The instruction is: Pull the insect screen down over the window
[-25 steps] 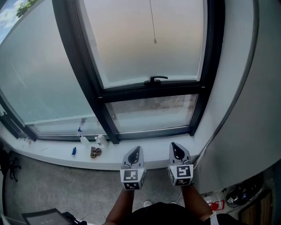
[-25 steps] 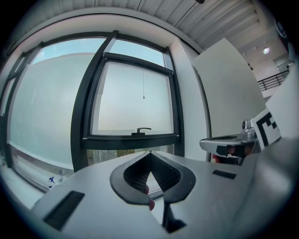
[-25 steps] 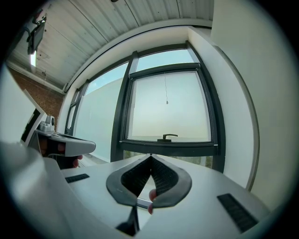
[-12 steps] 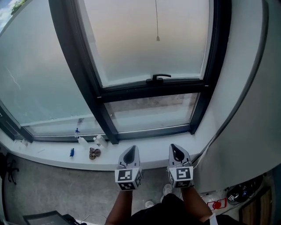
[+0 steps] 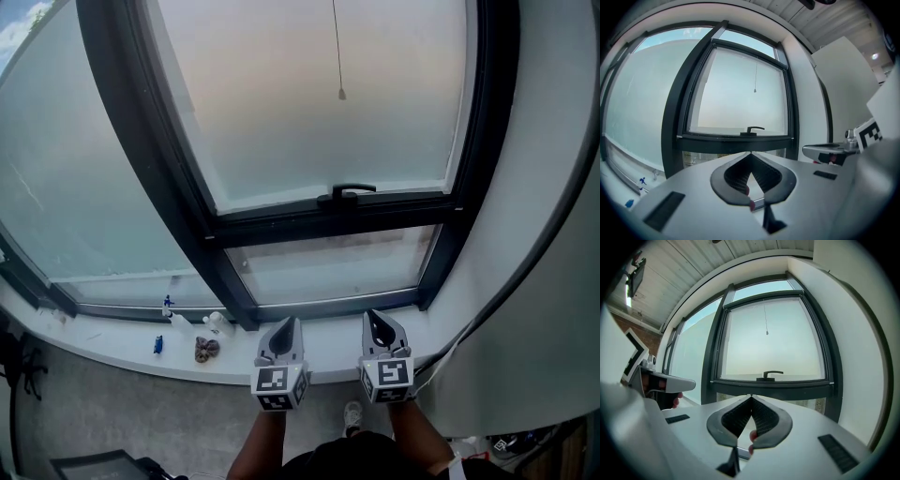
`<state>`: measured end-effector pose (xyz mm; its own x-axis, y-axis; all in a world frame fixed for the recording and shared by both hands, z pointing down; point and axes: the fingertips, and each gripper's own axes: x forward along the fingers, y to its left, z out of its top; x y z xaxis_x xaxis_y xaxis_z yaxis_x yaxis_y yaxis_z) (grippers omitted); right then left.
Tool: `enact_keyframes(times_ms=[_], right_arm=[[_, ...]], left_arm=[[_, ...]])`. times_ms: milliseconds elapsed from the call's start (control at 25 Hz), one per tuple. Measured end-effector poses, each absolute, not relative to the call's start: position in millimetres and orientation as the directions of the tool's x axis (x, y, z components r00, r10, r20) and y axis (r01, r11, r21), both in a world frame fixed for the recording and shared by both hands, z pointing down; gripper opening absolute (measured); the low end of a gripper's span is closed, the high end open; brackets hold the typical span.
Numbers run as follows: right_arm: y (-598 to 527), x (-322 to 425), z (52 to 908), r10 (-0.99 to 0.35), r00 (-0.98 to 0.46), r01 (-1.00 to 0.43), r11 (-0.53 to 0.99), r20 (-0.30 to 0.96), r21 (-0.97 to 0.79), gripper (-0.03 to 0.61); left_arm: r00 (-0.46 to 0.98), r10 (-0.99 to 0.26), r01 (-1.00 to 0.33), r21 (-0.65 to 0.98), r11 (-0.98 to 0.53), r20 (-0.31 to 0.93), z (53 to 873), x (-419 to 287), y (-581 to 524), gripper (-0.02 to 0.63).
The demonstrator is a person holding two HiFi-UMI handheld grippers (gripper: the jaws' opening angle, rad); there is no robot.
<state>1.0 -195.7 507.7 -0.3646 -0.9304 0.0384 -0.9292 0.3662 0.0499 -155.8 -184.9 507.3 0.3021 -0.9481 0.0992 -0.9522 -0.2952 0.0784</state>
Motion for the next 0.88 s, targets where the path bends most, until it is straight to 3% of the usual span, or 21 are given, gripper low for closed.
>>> enact_keyframes(times_ms=[120,880], right_arm=[[-229.7,7.6,505.5,-0.929,-0.369,-0.928,0.371,0.035,0.047,0.003],[-366.1,20.2,498.8,-0.897,-0.441,-0.896,0.441,0.009,0.048,0.003]], left_arm=[[0.302,-0.949,-0.949,0.126,-0.29,0.087,499.7,-150.3,-217.4,-0.002],[0.234,-0.964,-0.972,0.05,-0.23,0.124,503.5,-131.2,-343.4,-0.002]])
